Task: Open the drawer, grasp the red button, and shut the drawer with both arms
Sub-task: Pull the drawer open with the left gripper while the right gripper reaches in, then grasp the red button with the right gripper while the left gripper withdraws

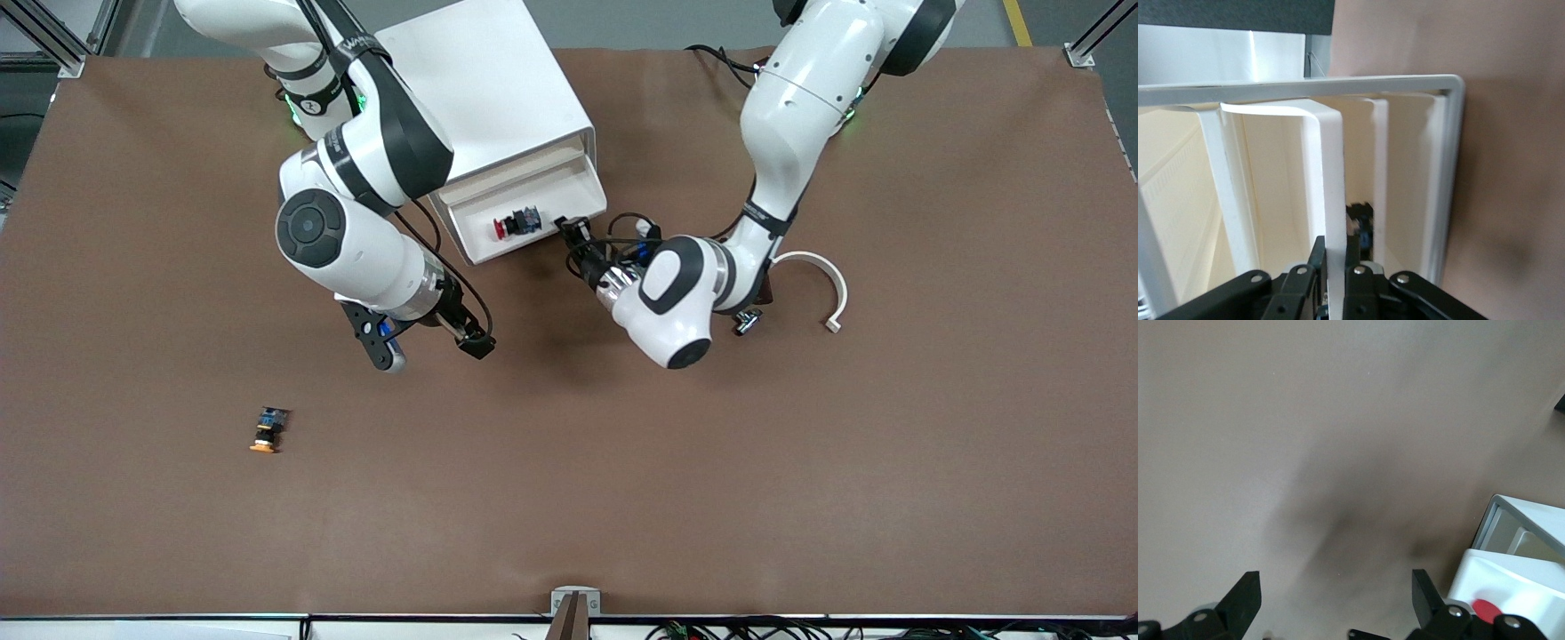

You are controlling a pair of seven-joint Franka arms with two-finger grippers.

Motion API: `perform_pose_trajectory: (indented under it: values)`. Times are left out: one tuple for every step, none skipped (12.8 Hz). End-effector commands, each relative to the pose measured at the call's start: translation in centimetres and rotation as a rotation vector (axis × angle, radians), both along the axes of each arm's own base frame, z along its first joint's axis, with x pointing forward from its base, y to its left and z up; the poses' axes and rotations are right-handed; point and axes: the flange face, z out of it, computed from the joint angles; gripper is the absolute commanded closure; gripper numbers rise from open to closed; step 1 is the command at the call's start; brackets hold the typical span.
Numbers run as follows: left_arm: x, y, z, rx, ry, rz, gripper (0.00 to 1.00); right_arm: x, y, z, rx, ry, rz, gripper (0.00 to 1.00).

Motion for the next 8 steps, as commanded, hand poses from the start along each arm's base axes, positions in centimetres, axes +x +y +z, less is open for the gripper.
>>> perform_pose_trajectory:
  values:
    - [2.3, 1.5, 1.0, -0.052, -0.045, 0.009, 0.94, -0.5, 1.8, 0.3, 0.004, 0.004, -0.015, 0.00]
    - [2.7, 1.9, 1.0, -0.070, -0.063, 0.009, 0.94, -0.9, 2.5, 0.2, 0.001, 0.005, -0.029, 0.00]
    - [2.7, 1.9, 0.7, -0.075, -0.069, 0.009, 0.94, -1.2, 3.2, 0.2, 0.004, -0.004, -0.032, 0.00]
    - [3.0, 2.2, 0.6, -0.076, -0.072, 0.016, 0.91, -1.6, 3.8, -0.1, 0.001, -0.003, -0.042, 0.00]
    - [3.3, 2.5, 0.6, -0.076, -0.075, 0.025, 0.86, -2.1, 4.5, -0.2, -0.001, 0.000, -0.041, 0.00]
    - [3.5, 2.7, 0.6, -0.080, -0.080, 0.026, 0.72, -2.9, 5.3, -0.9, -0.010, 0.014, -0.034, 0.00]
    - [3.8, 3.1, 0.8, -0.081, -0.085, 0.032, 0.35, -3.4, 5.5, -1.6, -0.021, 0.025, -0.026, 0.00]
    - [4.2, 3.6, 0.9, -0.080, -0.089, 0.039, 0.02, -3.9, 5.6, -2.7, -0.033, 0.043, -0.023, 0.00]
